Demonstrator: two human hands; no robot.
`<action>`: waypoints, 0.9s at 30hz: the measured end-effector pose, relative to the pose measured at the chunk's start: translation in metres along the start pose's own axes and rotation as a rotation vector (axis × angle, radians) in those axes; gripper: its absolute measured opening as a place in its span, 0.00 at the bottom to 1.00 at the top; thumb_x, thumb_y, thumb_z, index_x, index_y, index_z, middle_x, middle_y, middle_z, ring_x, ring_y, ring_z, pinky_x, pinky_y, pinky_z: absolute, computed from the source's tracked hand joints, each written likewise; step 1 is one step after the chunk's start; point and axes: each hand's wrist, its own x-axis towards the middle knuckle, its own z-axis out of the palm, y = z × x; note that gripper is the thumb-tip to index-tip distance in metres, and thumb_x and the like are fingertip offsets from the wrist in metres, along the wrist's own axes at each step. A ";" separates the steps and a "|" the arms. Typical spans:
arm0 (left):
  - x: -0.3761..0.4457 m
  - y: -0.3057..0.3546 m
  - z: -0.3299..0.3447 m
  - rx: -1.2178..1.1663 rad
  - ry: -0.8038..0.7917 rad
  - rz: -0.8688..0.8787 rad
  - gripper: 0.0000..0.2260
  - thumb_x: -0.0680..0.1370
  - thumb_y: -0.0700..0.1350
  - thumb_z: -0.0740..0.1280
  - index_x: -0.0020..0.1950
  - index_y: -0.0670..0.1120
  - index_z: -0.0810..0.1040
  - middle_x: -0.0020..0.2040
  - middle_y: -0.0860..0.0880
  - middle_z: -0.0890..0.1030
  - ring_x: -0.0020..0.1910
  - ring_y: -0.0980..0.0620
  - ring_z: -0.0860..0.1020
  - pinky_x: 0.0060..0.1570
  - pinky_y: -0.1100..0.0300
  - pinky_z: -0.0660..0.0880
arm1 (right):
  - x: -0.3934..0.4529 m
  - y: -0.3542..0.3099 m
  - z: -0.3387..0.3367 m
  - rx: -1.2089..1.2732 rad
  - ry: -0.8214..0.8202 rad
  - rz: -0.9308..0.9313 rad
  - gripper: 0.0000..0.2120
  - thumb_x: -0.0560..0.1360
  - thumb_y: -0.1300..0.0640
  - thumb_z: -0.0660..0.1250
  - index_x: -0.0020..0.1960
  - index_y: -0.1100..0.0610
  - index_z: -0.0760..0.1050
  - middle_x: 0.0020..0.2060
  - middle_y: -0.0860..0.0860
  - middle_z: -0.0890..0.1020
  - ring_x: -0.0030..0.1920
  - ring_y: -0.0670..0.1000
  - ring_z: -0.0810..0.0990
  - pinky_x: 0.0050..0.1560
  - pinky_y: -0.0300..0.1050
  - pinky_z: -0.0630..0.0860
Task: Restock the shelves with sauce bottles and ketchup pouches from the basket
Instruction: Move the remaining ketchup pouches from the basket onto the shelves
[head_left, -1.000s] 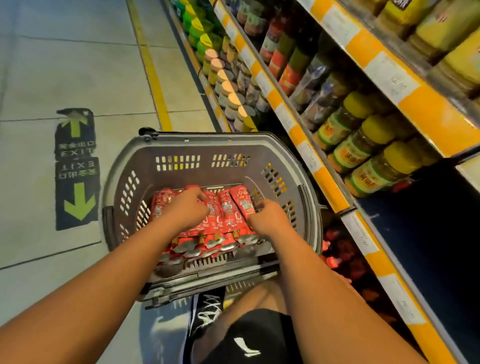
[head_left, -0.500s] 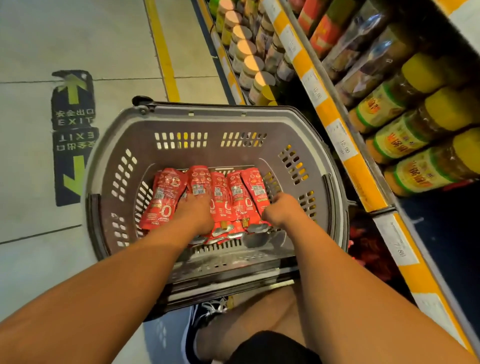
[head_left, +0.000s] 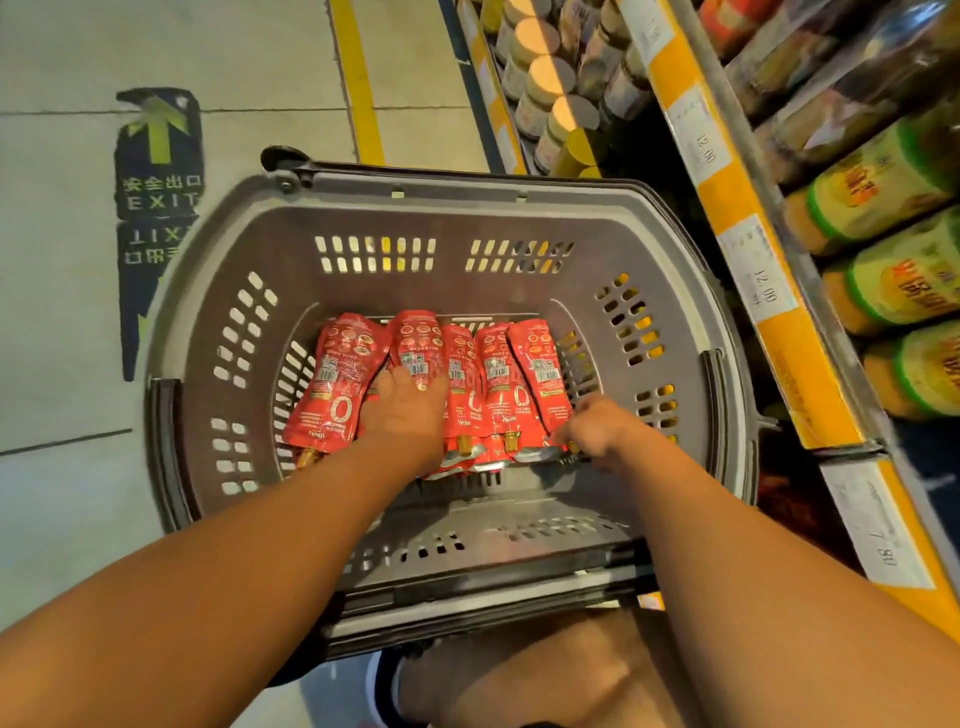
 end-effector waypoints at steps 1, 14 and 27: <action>0.000 0.002 0.000 0.000 0.000 -0.008 0.47 0.71 0.56 0.78 0.81 0.58 0.51 0.73 0.38 0.59 0.75 0.36 0.58 0.67 0.39 0.70 | 0.003 -0.001 0.002 0.000 -0.028 -0.003 0.09 0.73 0.65 0.75 0.51 0.61 0.79 0.54 0.59 0.84 0.55 0.60 0.83 0.61 0.57 0.80; -0.007 0.010 0.010 0.080 0.074 0.041 0.46 0.73 0.57 0.76 0.80 0.54 0.50 0.73 0.35 0.62 0.72 0.35 0.63 0.67 0.39 0.68 | 0.027 -0.014 0.019 -0.121 -0.126 -0.023 0.14 0.75 0.64 0.73 0.61 0.61 0.80 0.56 0.58 0.83 0.57 0.57 0.81 0.59 0.52 0.79; -0.006 0.012 0.002 0.071 0.040 0.026 0.41 0.73 0.55 0.77 0.78 0.55 0.56 0.71 0.37 0.65 0.71 0.37 0.65 0.65 0.40 0.70 | 0.022 -0.017 0.011 -0.224 0.029 0.037 0.19 0.77 0.62 0.73 0.66 0.62 0.74 0.56 0.61 0.81 0.55 0.61 0.83 0.58 0.57 0.82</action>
